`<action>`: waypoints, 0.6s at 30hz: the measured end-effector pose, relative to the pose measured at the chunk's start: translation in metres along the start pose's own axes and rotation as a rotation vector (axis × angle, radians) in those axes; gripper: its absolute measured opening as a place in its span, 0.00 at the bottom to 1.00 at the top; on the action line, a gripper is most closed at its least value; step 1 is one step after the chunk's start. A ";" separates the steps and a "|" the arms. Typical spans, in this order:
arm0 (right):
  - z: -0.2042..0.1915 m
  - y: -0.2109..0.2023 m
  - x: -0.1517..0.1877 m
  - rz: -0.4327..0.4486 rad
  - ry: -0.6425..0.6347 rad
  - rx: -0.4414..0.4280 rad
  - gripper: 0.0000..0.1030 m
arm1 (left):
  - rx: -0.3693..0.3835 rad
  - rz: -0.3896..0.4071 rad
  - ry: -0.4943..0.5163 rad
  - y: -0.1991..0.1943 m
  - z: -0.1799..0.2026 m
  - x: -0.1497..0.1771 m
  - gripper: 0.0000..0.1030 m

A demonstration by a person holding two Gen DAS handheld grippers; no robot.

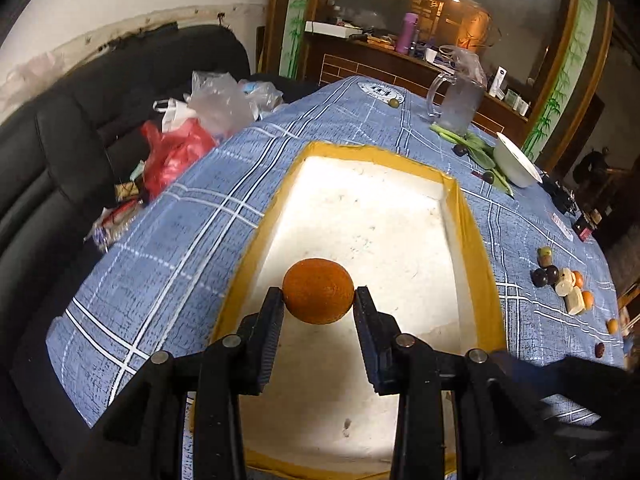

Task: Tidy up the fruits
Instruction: 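Carry the orange over the tray and release it while the right gripper drops the plum there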

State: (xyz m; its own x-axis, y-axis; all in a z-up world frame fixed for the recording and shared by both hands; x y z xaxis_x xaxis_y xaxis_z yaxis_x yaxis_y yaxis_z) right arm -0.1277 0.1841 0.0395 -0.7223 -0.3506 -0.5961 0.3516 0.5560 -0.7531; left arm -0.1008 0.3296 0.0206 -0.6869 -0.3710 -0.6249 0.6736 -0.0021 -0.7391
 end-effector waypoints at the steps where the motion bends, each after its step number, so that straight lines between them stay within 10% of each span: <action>1: -0.005 0.007 0.001 -0.011 -0.016 0.010 0.27 | 0.005 0.000 -0.009 -0.001 -0.003 0.001 0.34; 8: -0.029 0.037 0.013 -0.049 -0.098 0.086 0.37 | 0.040 0.018 -0.049 -0.009 -0.005 0.001 0.56; 18: 0.001 -0.021 0.019 0.056 -0.039 0.105 0.58 | 0.093 0.065 -0.042 -0.035 0.020 -0.005 0.67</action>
State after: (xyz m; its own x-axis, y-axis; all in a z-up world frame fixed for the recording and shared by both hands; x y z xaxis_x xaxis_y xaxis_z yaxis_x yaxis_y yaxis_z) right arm -0.1480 0.1648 0.0435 -0.6768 -0.3518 -0.6467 0.4522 0.4945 -0.7423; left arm -0.1158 0.3131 0.0548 -0.6302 -0.4113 -0.6585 0.7401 -0.0618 -0.6697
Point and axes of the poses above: each gripper's, at about its wrist camera, not at the fingertips, and y roughly the way its jaws point, z to its right, x to its underside, the point moved 6 cm from there along y, roughly the way its jaws point, and after that the axes turned 6 degrees about x, right-handed, at the moved point
